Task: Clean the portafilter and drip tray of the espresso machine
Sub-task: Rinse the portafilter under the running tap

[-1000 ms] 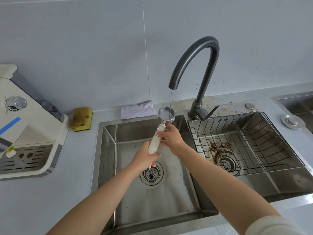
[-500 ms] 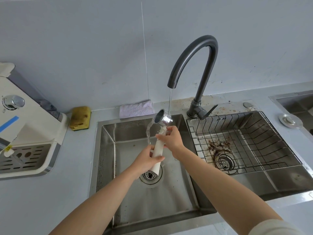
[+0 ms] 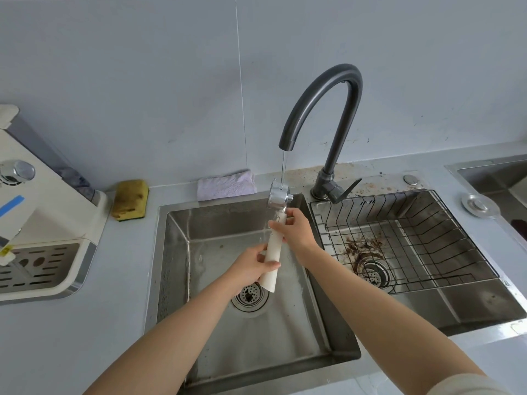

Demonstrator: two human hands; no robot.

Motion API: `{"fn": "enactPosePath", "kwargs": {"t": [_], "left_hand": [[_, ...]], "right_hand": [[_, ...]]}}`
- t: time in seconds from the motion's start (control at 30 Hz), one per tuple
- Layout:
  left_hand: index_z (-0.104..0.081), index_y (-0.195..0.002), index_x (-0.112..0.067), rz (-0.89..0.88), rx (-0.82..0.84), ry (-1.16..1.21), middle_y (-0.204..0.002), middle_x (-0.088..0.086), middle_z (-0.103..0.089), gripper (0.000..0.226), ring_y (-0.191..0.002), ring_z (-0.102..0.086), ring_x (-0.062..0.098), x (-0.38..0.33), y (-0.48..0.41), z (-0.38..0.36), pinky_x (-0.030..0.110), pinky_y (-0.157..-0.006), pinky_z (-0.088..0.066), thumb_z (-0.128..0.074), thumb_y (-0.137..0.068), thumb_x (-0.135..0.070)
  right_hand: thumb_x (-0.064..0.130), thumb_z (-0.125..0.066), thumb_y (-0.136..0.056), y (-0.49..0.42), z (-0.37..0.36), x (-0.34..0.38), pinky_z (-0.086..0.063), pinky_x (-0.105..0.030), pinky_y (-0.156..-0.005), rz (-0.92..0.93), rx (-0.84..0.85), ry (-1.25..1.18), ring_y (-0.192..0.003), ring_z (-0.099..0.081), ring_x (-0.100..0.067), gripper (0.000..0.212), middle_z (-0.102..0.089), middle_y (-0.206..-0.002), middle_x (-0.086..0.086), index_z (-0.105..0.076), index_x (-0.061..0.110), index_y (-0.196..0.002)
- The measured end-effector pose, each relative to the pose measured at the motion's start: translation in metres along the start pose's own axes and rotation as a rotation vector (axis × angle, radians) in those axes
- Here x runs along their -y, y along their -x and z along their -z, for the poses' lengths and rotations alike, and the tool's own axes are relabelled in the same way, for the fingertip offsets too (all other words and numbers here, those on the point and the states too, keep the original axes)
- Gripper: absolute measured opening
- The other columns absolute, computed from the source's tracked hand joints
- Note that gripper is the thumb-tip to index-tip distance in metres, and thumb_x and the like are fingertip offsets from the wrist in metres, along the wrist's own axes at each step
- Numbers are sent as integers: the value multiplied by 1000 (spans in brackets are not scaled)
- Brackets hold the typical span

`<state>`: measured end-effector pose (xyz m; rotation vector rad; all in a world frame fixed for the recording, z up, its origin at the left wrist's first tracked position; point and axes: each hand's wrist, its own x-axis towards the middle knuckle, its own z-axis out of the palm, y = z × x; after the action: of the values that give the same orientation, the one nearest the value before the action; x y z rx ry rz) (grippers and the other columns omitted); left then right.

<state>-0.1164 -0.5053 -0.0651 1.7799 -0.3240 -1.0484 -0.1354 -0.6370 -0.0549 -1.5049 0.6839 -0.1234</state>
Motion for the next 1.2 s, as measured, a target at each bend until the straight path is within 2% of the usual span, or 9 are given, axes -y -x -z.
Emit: {"fn": "enactPosePath", "kwargs": {"t": [0.13, 0.33, 0.47, 0.6, 0.8, 0.87, 0.97, 1.1, 1.2], "left_hand": [[-43, -132, -17, 2, 22, 49, -117, 11, -60, 47, -106, -58, 24, -2, -4, -2, 41, -93, -47, -58, -88, -10], [-41, -134, -18, -22, 84, 183, -114, 6, -59, 48, -104, -57, 21, -11, -13, -1, 44, -93, -47, -55, -89, -8], [-45, -129, -15, -28, 148, 294, -111, 6, -61, 42, -105, -58, 24, -17, -18, 3, 44, -94, -46, -55, -89, -7], [-53, -109, -22, -32, 225, 443, -104, 7, -64, 26, -97, -62, 24, -25, -21, 7, 39, -89, -49, -52, -89, -6], [-43, -127, -10, -47, 257, 536, -104, 11, -62, 37, -95, -62, 25, -40, -30, 11, 41, -89, -47, -47, -91, -3], [-43, -126, -12, -52, 267, 542, -104, 10, -63, 36, -95, -62, 24, -46, -35, 13, 41, -88, -48, -46, -91, -4], [-48, -118, -15, -62, 275, 553, -102, 9, -65, 28, -95, -63, 24, -52, -41, 19, 40, -88, -48, -46, -91, -6], [-55, -107, -17, -89, 275, 560, -97, 7, -69, 20, -93, -66, 22, -58, -50, 26, 43, -91, -47, -51, -87, -19], [-55, -108, -15, -112, 294, 582, -92, 4, -73, 36, -90, -69, 21, -63, -55, 28, 38, -83, -52, -54, -79, -36]], "right_hand": [[11, -63, -85, -3, 2, 7, -50, -32, -71, -3, 40, -40, -76, -57, -19, 26, -57, -90, -8, -48, 12, -106], [7, -64, -83, -13, 5, 26, -54, -39, -73, -4, 96, -117, -67, -62, -17, 20, -63, -83, -5, -49, 14, -94], [12, -65, -83, -20, 10, 39, -54, -33, -65, -41, 130, -152, -67, -61, -16, 13, -63, -78, -2, -54, 15, -85], [14, -64, -84, -27, 12, 48, -50, -27, -59, -80, 176, -165, -65, -58, -16, 7, -60, -75, -3, -57, 13, -82], [12, -62, -86, -39, 11, 65, -46, -35, -68, -54, 185, -164, -63, -51, -18, 10, -53, -73, -4, -52, 14, -81], [11, -60, -86, -43, 11, 71, -45, -39, -70, -37, 186, -194, -64, -50, -20, 12, -51, -74, -6, -51, 14, -80], [10, -59, -87, -48, 12, 79, -46, -41, -75, -14, 201, -231, -67, -51, -21, 12, -52, -76, -6, -49, 14, -82], [11, -60, -87, -54, 13, 91, -51, -36, -70, 17, 200, -245, -66, -54, -17, 9, -56, -74, -3, -52, 14, -87], [12, -60, -86, -59, 14, 95, -50, -38, -75, 40, 215, -260, -64, -57, -16, 7, -57, -71, -2, -54, 15, -88]]}}
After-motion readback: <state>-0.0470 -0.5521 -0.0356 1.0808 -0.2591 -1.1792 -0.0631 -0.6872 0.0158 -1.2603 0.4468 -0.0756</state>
